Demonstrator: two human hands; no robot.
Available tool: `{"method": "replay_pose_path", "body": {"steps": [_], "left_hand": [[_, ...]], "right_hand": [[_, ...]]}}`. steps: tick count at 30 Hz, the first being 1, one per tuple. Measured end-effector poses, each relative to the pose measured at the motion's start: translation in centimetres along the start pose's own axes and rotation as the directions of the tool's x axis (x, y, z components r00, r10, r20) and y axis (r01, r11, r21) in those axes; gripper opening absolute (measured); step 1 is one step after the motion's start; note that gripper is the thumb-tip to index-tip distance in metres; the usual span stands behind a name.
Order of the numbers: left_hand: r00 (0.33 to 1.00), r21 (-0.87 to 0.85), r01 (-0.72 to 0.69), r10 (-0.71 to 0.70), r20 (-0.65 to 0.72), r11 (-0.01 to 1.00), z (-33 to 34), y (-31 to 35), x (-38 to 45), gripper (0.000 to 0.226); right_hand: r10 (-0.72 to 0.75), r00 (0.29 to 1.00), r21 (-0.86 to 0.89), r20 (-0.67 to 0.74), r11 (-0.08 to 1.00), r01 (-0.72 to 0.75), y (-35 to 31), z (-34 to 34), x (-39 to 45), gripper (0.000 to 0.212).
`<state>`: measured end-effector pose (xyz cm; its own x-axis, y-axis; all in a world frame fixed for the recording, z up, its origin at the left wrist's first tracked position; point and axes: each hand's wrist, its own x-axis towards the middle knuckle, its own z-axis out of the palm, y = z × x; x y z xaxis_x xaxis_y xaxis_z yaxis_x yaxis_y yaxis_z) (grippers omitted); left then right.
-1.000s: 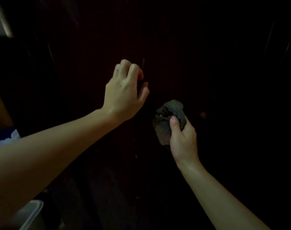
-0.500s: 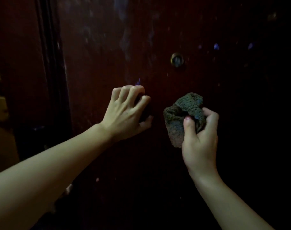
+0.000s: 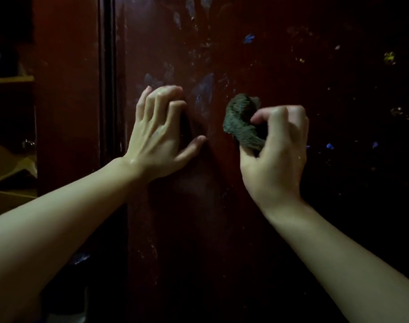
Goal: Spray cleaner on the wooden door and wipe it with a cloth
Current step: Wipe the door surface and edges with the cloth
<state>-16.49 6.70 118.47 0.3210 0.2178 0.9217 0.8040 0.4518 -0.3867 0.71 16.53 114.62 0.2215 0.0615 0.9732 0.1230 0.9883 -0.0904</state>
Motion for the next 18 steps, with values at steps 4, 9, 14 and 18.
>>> {"method": "replay_pose_path", "body": {"steps": [4,9,14,18], "left_hand": [[0.997,0.000,0.070,-0.070,-0.034,0.998,0.0,-2.2,0.9,0.058],[0.996,0.000,0.030,-0.030,-0.084,1.000,0.0,-4.8,1.4,0.055],[0.998,0.020,0.047,-0.046,-0.049,0.999,0.1,-6.6,1.7,0.066],[0.992,-0.051,0.113,-0.115,-0.048,0.992,0.2,-7.0,2.0,0.069]], "right_hand": [[-0.216,0.976,-0.101,0.017,0.971,0.217,-1.7,3.7,1.9,0.024],[-0.398,0.878,-0.145,0.267,0.884,0.445,-2.9,8.0,0.4,0.029],[-0.424,0.841,-0.169,0.336,0.851,0.497,-1.9,9.0,1.6,0.044],[-0.254,0.932,-0.293,0.258,0.899,0.326,-2.2,10.0,5.9,0.049]]}}
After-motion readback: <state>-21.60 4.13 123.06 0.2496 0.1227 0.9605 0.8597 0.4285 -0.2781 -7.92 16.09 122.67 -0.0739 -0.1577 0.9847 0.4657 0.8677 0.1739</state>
